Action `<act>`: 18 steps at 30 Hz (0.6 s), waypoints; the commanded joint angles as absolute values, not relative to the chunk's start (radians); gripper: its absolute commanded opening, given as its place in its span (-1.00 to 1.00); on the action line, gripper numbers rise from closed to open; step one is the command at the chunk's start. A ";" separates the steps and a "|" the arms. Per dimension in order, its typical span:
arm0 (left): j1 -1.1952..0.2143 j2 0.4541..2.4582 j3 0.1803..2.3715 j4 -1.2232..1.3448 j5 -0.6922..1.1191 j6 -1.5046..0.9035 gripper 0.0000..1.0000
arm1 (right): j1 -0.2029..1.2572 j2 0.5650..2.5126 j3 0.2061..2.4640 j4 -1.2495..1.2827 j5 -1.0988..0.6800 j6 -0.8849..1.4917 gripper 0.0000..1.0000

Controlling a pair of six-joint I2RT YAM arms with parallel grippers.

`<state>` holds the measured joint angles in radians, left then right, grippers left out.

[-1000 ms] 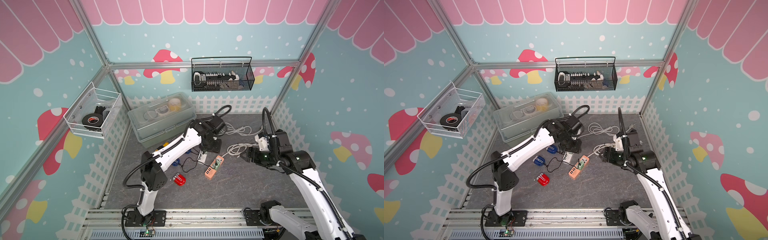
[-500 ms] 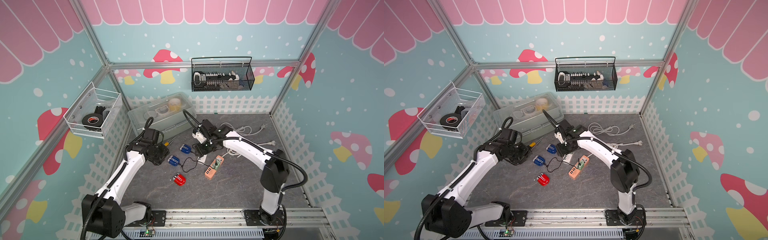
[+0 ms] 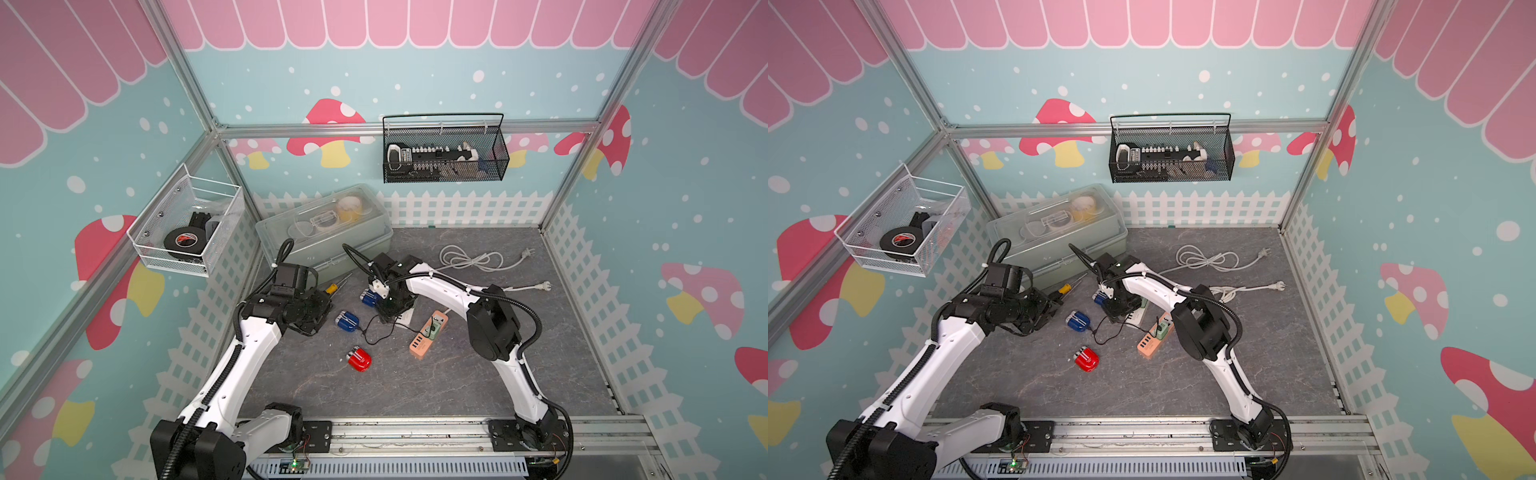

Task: Charge the electric shaver
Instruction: Pick up the charging cable from the center of the board.

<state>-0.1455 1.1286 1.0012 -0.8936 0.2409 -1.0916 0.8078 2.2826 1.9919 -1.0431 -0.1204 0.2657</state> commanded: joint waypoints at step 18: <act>-0.140 1.128 1.026 -0.880 0.298 -1.058 -0.33 | 0.839 2.322 2.084 -1.049 -0.111 0.272 -0.86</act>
<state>-0.1452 1.1355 1.0039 -0.8921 0.2707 -1.0679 0.8356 2.3734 2.0628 -1.0439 -0.1192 0.2779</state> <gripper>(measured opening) 0.335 0.083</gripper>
